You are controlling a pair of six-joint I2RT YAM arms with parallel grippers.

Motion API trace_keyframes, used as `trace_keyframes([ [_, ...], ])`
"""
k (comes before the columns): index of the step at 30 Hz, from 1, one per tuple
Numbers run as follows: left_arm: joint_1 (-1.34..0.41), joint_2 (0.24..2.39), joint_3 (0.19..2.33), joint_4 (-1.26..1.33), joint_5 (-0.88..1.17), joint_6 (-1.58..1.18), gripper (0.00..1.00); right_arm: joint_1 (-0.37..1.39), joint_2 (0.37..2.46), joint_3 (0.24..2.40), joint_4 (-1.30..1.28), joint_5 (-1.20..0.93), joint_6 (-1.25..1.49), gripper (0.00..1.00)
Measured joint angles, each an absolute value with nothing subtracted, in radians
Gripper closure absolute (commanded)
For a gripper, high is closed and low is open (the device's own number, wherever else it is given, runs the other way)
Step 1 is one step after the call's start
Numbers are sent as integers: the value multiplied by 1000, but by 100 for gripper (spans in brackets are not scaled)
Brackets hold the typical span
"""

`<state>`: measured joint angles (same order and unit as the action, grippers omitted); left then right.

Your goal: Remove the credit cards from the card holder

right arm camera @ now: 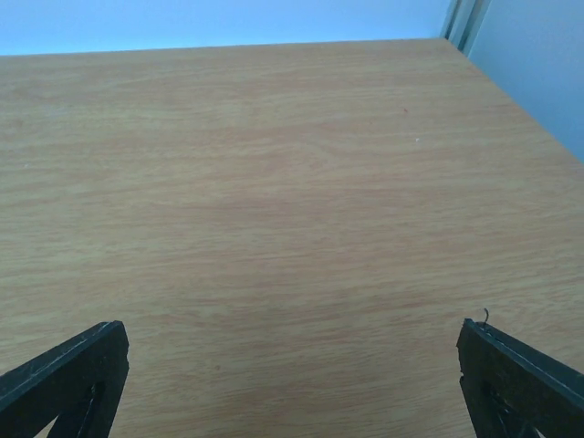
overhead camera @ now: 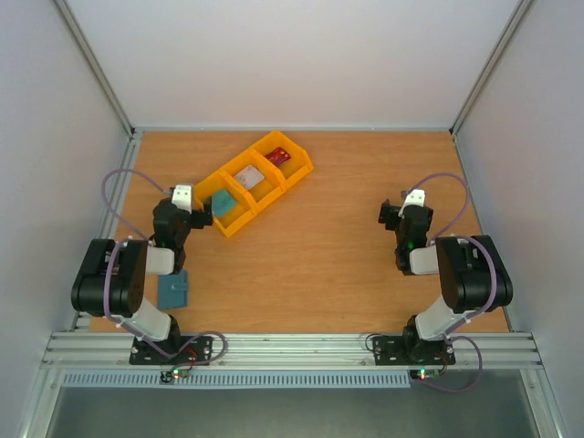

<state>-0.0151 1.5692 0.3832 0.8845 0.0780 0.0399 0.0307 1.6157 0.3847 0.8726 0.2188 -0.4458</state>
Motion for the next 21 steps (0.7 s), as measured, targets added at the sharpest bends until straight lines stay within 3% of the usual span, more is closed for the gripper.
trace_keyframes([
  [6,-14,1569,387,872,52,29,1,31,1504,336,880,241,-442,2],
  [10,-14,1544,419,788,72,33,1,31,1277,332,772,269,-424,1],
  [14,-14,1482,665,424,79,46,1,31,1126,485,533,213,-388,1],
  [21,50,1381,1175,-252,106,115,1,31,1105,889,17,18,-276,2],
])
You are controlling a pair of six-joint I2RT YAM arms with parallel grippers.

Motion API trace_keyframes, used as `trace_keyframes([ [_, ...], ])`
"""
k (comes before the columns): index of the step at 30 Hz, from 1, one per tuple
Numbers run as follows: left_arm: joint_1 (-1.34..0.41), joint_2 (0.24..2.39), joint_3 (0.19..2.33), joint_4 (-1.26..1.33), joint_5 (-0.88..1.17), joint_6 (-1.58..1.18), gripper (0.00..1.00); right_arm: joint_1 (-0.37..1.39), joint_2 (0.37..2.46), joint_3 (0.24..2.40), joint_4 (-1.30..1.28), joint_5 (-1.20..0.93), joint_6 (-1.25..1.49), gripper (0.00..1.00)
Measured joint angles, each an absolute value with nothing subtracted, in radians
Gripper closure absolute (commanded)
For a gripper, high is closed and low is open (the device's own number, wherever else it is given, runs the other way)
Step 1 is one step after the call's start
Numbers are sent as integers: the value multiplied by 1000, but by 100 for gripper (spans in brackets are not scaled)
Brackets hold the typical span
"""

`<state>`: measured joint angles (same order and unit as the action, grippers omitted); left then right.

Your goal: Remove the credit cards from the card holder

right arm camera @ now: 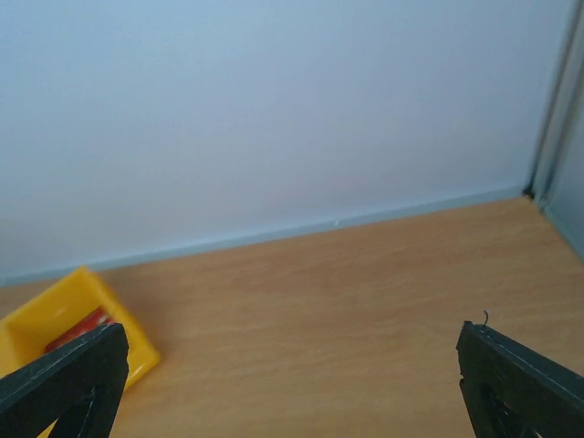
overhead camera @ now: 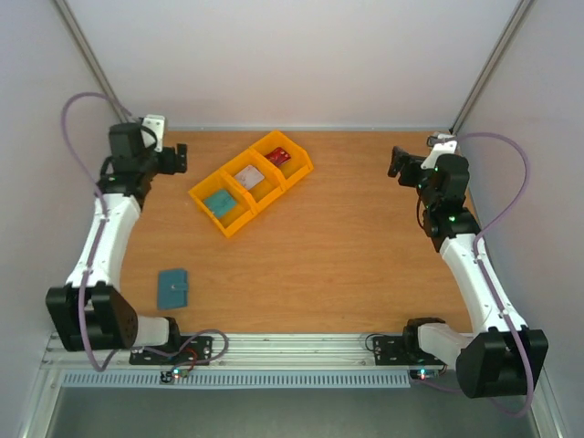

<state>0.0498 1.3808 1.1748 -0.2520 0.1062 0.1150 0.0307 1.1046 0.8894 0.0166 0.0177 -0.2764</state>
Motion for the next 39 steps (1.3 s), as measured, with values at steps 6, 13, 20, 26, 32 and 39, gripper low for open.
trace_keyframes([
  [6,107,1312,1434,-883,116,253,1,30,1097,1000,-292,-118,-243,2],
  [13,134,1304,1128,-1308,72,403,1,30,1093,1005,-443,-255,-210,1],
  [20,133,1416,933,-1346,33,395,1,31,1100,1005,-466,-329,-199,2],
  [26,86,1495,933,-1290,-27,382,1,30,1100,1005,-465,-350,-199,2],
  [32,41,1658,924,-1206,-60,376,1,31,1100,1005,-465,-356,-199,2],
  [39,23,1705,917,-1187,-105,371,11,31,1100,1005,-466,-355,-199,1],
])
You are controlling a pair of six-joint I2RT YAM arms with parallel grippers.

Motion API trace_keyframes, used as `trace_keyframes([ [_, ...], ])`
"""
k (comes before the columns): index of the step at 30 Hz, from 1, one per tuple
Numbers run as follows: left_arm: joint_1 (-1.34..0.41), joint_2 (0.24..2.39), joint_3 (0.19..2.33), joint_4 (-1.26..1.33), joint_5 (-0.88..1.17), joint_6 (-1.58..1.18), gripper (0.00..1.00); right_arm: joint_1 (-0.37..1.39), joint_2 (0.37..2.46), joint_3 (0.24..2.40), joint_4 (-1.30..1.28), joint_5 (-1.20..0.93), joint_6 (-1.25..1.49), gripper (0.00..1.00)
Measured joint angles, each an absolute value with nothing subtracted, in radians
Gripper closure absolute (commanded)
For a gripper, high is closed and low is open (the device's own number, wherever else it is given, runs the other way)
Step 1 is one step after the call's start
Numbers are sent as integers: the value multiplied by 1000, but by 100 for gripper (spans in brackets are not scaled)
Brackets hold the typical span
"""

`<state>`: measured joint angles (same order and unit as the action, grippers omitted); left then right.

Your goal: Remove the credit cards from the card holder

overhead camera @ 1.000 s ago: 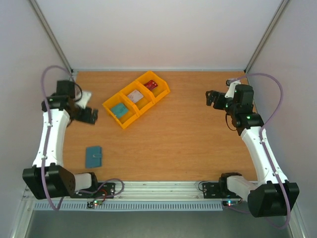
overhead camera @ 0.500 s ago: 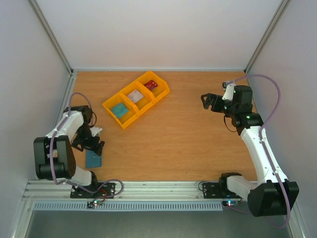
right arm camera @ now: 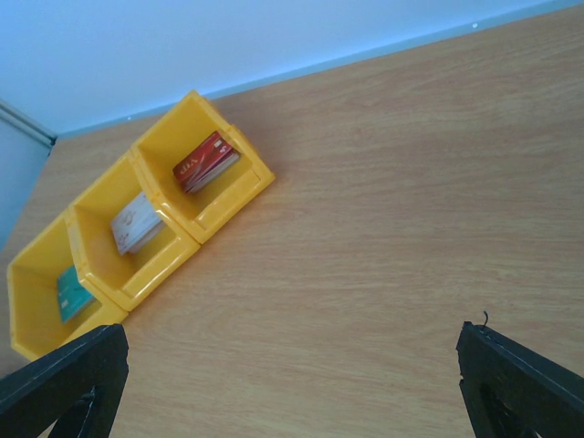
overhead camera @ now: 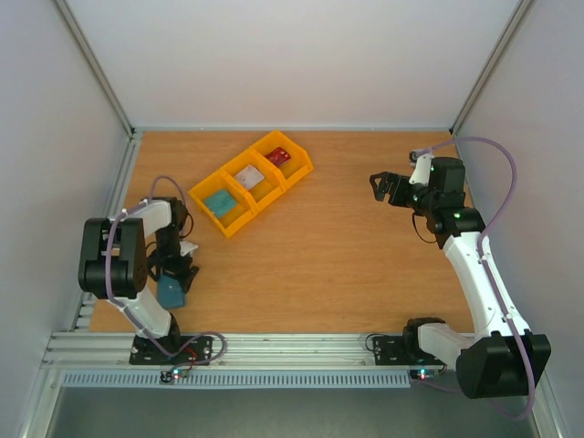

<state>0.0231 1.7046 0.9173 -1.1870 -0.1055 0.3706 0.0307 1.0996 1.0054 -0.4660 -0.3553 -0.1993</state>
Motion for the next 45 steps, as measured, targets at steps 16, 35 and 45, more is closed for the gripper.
trace_keyframes([
  [16,2,1663,904,-1260,-58,349,99,30,1092,1005,-467,-359,-199,1],
  [35,5,1345,1098,-1238,109,374,100,434,1117,962,-299,-524,2,1],
  [45,5,1305,1328,-1269,281,228,100,1055,1583,1179,-97,-148,-82,2],
])
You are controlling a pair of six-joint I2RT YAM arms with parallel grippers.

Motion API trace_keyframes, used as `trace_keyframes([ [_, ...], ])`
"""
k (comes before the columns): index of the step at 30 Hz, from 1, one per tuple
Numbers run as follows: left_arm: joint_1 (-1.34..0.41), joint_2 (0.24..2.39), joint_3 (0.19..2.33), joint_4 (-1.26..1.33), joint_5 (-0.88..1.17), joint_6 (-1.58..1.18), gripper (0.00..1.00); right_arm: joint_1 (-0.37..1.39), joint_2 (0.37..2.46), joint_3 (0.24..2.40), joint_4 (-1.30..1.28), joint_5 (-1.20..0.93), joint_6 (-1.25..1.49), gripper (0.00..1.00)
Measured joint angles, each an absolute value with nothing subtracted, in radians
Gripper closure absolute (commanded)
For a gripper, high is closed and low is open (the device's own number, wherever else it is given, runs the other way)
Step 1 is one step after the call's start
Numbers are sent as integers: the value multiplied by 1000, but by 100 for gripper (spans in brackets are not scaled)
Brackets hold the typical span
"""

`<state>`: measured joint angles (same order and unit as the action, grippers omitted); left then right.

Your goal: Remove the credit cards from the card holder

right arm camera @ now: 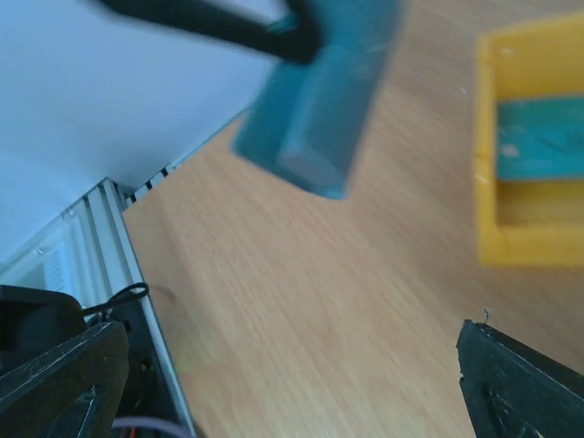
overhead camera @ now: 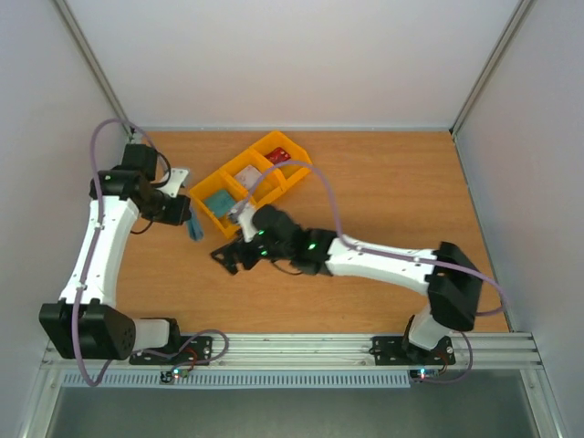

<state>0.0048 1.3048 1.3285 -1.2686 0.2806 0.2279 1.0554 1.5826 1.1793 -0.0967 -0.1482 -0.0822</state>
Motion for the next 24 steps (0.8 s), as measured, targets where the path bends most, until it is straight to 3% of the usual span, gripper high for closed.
trace_keyframes([
  [3,5,1292,1385,-1270,319,176,100,1148,1687,1286,-64,-54,-160,2],
  [9,5,1260,1422,-1277,382,109,100,1153,1845,1494,-62,86,-255,3],
  [10,5,1255,1422,-1279,391,102,100,1151,1870,1520,-62,112,-270,11],
  [16,5,1222,1421,-1277,416,84,100,1147,1953,1587,-74,199,-349,95],
  [19,7,1208,1420,-1279,415,70,99,1154,1948,1586,-72,219,-366,99],
  [20,7,1203,1419,-1277,417,66,88,1154,1943,1584,-72,221,-373,99],
  [21,6,1200,1419,-1275,425,64,55,1153,1937,1579,-73,224,-376,99],
  [22,6,1197,1419,-1276,439,63,14,1153,1926,1569,-73,224,-380,99],
  [23,6,1196,1419,-1280,458,74,2,1153,1897,1542,-81,221,-386,99],
  [24,6,1193,1420,-1285,476,79,1,1150,1893,1539,-84,220,-386,99],
])
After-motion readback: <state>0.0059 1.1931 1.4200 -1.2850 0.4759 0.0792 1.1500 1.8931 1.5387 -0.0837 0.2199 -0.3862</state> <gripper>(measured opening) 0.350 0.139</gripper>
